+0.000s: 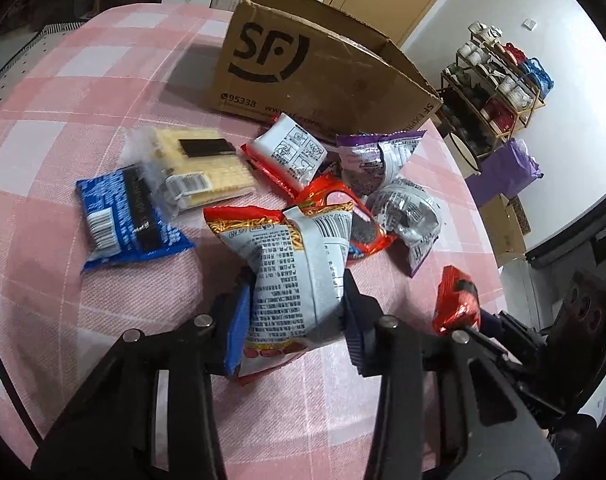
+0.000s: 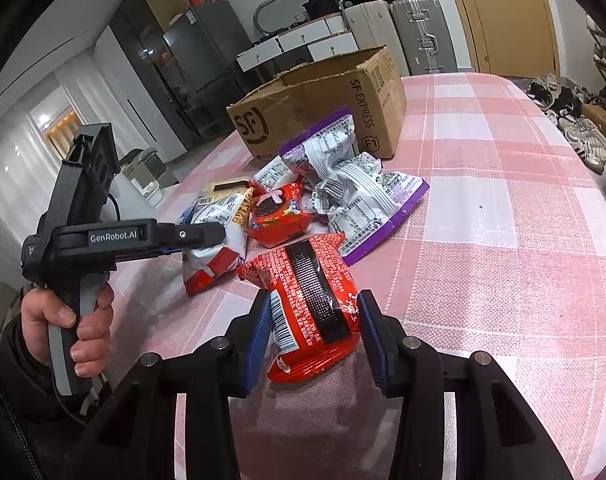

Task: Organize snacks
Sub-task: 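Lift the red chocolate bar with the right tool while the left tool grasps the white noodle bag, then carry both bags over the box and open both tools to drop them, then withdraw both open tools from the box back toward the remaining snacks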

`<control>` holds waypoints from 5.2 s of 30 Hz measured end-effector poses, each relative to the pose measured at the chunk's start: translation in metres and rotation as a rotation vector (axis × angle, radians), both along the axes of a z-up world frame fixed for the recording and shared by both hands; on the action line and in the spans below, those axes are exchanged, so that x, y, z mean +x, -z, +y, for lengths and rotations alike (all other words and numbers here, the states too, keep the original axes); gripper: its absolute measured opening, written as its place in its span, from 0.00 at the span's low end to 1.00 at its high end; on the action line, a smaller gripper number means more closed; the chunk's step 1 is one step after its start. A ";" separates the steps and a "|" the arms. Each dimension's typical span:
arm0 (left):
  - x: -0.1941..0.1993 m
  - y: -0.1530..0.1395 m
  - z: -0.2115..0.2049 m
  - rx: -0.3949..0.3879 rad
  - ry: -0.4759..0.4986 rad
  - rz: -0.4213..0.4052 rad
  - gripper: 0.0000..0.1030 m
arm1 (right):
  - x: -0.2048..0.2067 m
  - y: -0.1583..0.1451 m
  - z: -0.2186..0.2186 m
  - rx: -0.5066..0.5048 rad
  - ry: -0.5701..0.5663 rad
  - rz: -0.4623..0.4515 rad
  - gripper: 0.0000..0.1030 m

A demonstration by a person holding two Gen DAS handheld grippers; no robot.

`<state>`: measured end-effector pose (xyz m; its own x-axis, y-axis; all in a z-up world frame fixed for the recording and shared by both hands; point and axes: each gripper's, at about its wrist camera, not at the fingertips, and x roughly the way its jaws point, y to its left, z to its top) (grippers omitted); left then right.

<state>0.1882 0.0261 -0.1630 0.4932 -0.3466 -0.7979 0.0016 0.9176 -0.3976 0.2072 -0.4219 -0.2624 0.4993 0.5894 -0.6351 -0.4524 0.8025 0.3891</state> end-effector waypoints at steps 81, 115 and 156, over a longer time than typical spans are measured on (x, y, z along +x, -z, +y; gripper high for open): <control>0.183 -0.231 0.047 0.066 0.077 -0.324 0.37 | 0.207 -0.207 0.071 0.017 0.023 -0.250 0.42; 0.214 -0.156 0.060 0.052 0.017 -0.259 0.73 | 0.225 -0.187 0.049 0.062 0.102 -0.252 0.73; -0.004 -0.217 0.049 0.205 -0.045 -0.473 0.96 | 0.024 -0.225 0.007 0.061 0.157 -0.446 0.99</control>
<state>0.1845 0.0752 0.0538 0.8273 -0.1768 -0.5332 0.0964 0.9798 -0.1753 0.2317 -0.4148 -0.0378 0.8013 0.5145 -0.3053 -0.4611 0.8563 0.2329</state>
